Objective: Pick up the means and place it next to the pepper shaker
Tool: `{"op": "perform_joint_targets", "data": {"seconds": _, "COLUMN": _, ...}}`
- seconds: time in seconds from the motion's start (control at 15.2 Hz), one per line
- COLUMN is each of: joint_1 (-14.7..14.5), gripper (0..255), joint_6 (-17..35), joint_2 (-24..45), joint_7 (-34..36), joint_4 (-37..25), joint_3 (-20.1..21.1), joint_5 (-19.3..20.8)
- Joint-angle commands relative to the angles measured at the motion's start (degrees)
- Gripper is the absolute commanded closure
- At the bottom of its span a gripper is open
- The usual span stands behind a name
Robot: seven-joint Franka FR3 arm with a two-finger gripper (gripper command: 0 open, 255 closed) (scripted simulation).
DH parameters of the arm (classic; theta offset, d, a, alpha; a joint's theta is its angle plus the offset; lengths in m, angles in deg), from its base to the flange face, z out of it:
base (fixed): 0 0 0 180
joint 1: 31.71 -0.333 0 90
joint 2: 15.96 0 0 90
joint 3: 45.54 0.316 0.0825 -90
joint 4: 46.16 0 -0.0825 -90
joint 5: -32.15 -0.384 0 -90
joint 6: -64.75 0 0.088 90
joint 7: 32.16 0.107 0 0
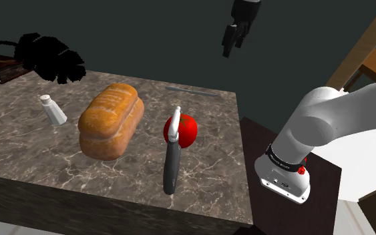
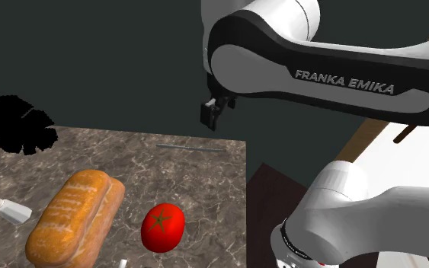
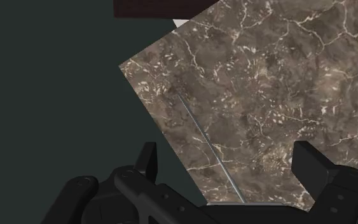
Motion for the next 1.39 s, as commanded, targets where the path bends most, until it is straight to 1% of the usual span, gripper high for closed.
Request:
{"op": "perform_joint_targets", "data": {"seconds": 0.0, "joint_1": 0.00, "gripper": 0, "joint_6": 0.00, "joint_2": 0.00, "joint_7": 0.00, "joint_4": 0.00, "joint_3": 0.00, "joint_5": 0.00}}
{"op": "perform_joint_targets", "data": {"seconds": 0.26, "joint_1": -1.45, "gripper": 0, "joint_6": 7.80, "joint_2": 6.53, "joint_7": -5.87, "joint_4": 1.49, "joint_3": -2.65, "joint_5": 0.38}}
{"op": "perform_joint_targets", "data": {"seconds": 0.59, "joint_1": -3.46, "gripper": 0, "joint_6": 16.92, "joint_2": 16.23, "joint_7": -13.40, "joint_4": 1.37, "joint_3": -5.54, "joint_5": 0.02}}
{"op": "perform_joint_targets", "data": {"seconds": 1.06, "joint_1": -6.55, "gripper": 0, "joint_6": 27.53, "joint_2": 31.50, "joint_7": -24.76, "joint_4": -2.21, "joint_3": -8.43, "joint_5": -2.68}}
{"op": "perform_joint_targets", "data": {"seconds": 1.25, "joint_1": -7.71, "gripper": 0, "joint_6": 31.06, "joint_2": 38.28, "joint_7": -29.96, "joint_4": -4.82, "joint_3": -9.00, "joint_5": -4.70}}
{"op": "perform_joint_targets", "data": {"seconds": 1.32, "joint_1": -7.79, "gripper": 0, "joint_6": 31.41, "joint_2": 39.04, "joint_7": -30.56, "joint_4": -5.15, "joint_3": -8.99, "joint_5": -4.96}}
